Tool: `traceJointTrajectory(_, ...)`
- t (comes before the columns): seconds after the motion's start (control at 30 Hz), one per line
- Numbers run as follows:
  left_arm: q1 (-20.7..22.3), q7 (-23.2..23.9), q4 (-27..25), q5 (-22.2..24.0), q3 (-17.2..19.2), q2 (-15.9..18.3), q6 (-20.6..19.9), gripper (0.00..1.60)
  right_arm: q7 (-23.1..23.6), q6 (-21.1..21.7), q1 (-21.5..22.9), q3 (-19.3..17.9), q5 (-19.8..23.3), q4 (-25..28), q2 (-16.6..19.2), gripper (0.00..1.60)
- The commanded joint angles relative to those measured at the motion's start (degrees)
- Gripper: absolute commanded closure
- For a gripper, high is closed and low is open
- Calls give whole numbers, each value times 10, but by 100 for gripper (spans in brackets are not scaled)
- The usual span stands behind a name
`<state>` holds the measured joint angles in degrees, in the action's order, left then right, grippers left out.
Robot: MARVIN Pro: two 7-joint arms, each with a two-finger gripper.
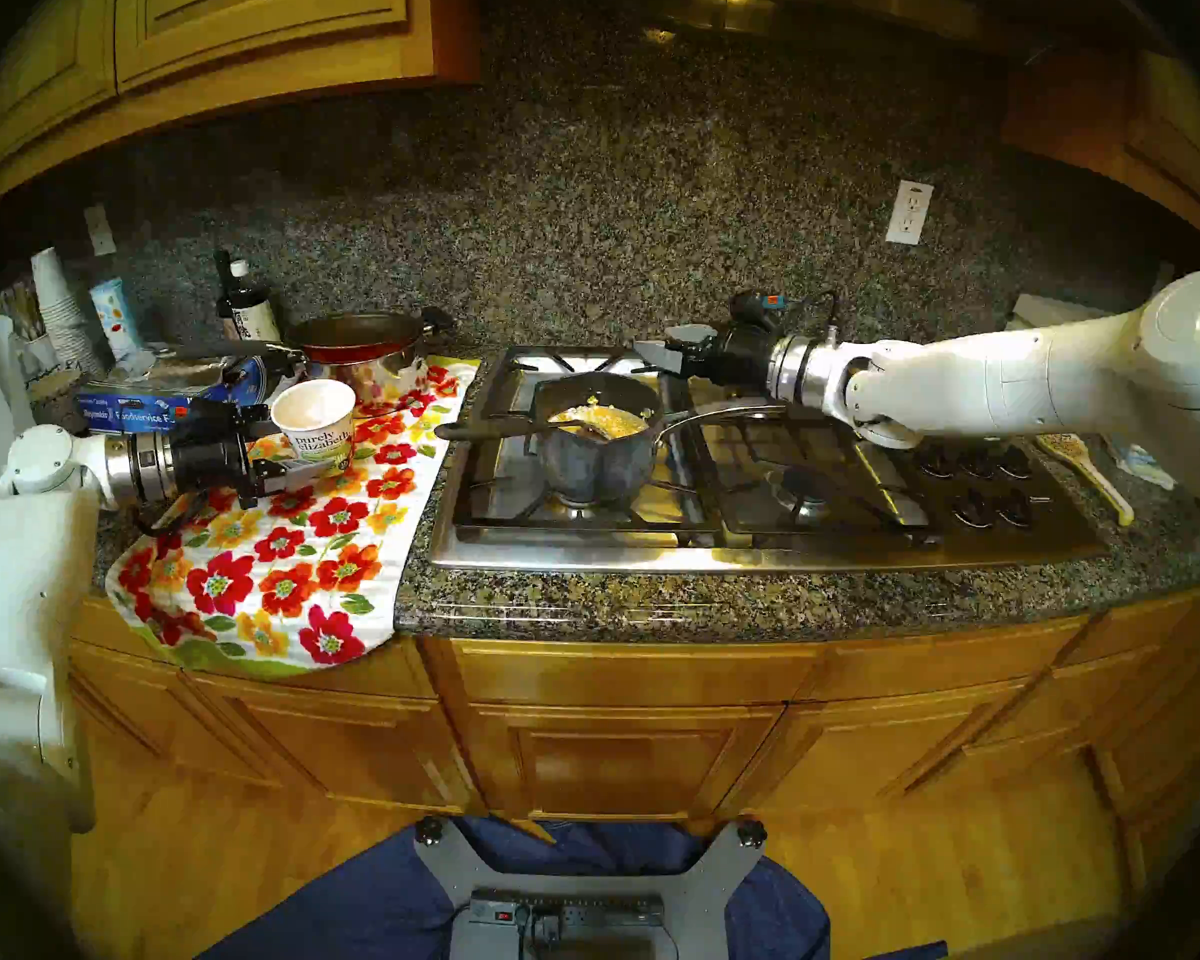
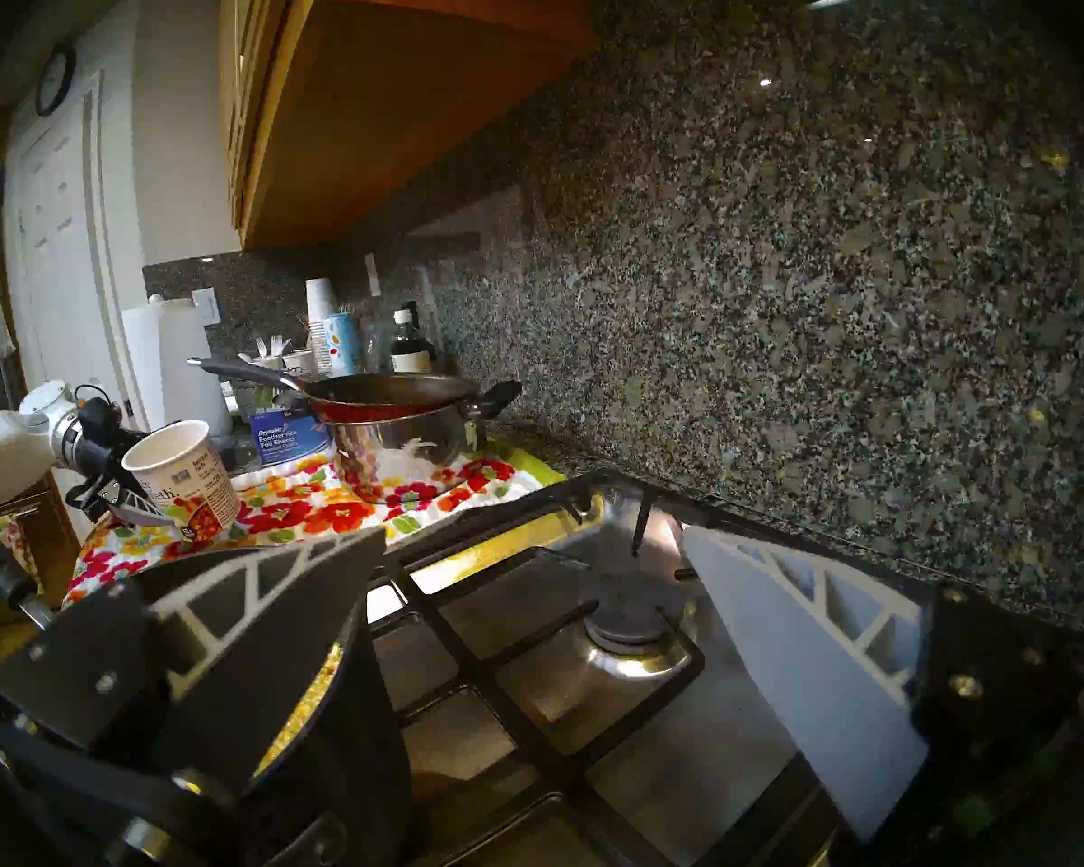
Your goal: Pour oats into pot and stir with a spoon
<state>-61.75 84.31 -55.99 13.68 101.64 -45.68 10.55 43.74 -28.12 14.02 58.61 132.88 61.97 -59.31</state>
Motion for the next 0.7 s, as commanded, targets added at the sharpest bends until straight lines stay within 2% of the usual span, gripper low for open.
traceJointTrajectory(0.0, 37, -12, -56, -1, -5, -1, -24, 81, 2, -2, 17, -8, 1, -4, -1, 0)
traceJointTrajectory(0.37, 55, -34, -124, -19, -33, -10, -63, 71, 2, -2, 17, -8, 1, -4, -1, 0)
traceJointTrajectory(0.67, 74, -47, -173, -49, -74, -10, -104, 80, 2, -2, 17, -8, 1, -4, -1, 0)
